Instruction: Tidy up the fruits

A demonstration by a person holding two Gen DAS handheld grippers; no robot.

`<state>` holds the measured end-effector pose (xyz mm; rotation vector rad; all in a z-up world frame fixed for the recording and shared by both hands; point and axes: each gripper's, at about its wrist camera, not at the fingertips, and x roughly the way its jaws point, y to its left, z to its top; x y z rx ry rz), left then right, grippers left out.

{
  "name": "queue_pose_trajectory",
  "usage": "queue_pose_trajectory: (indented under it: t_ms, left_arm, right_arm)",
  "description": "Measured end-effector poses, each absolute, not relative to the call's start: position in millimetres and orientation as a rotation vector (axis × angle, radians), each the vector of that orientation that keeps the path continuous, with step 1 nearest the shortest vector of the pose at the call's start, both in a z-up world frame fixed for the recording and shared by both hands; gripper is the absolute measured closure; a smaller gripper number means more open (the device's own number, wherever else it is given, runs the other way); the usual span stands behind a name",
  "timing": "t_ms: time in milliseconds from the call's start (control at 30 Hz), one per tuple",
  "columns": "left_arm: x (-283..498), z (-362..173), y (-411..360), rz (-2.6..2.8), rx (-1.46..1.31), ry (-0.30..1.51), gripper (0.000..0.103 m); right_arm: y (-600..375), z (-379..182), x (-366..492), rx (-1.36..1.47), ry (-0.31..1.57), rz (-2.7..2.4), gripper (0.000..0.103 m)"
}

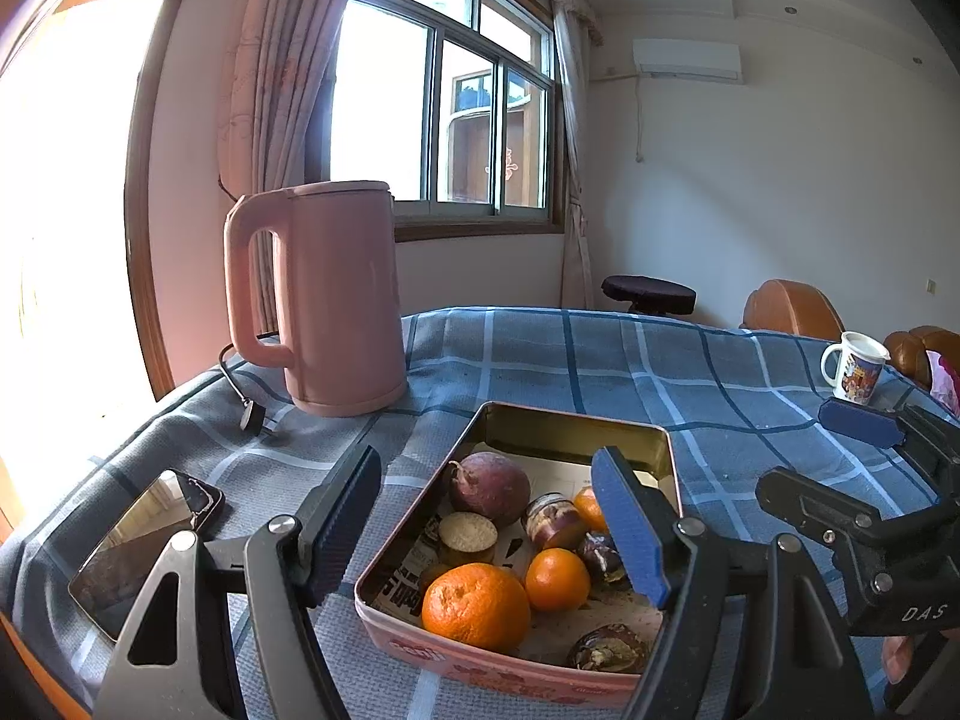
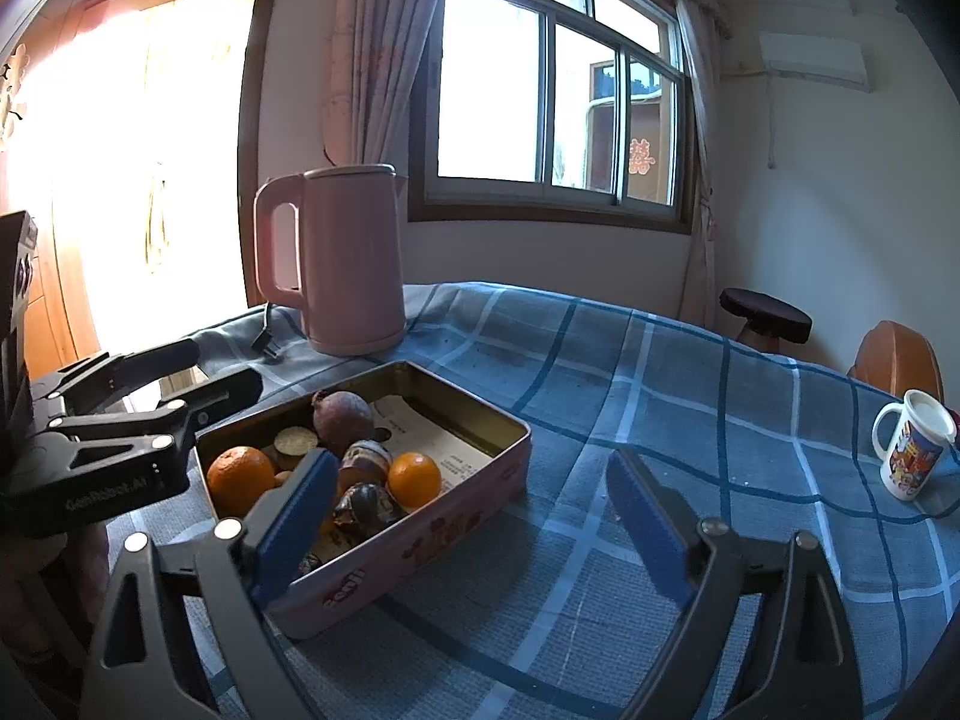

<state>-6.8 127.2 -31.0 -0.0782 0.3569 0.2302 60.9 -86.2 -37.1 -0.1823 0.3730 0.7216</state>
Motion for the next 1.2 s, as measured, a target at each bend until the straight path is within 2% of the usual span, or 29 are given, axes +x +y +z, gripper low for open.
queue_pose_trajectory:
  t_ms: [333,433,700,1200]
  left_arm:
    - [-8,-29,124,0.237,-0.06,0.334,0.028]
    - [-10,-27,121,0.239,-0.054,0.322,0.017]
    - [-10,-25,120,0.233,-0.068,0.313,0.01]
    - [-9,-29,113,0.219,-0.046,0.32,0.01]
  right_arm:
    - [-90,-36,59,-0.192,0.359,0.708,0.009]
    - [-91,-35,58,-0.195,0.35,0.702,0.009]
    - [-93,-36,56,-0.208,0.338,0.692,0.009]
    - [-99,-45,61,-0.22,0.354,0.665,0.009]
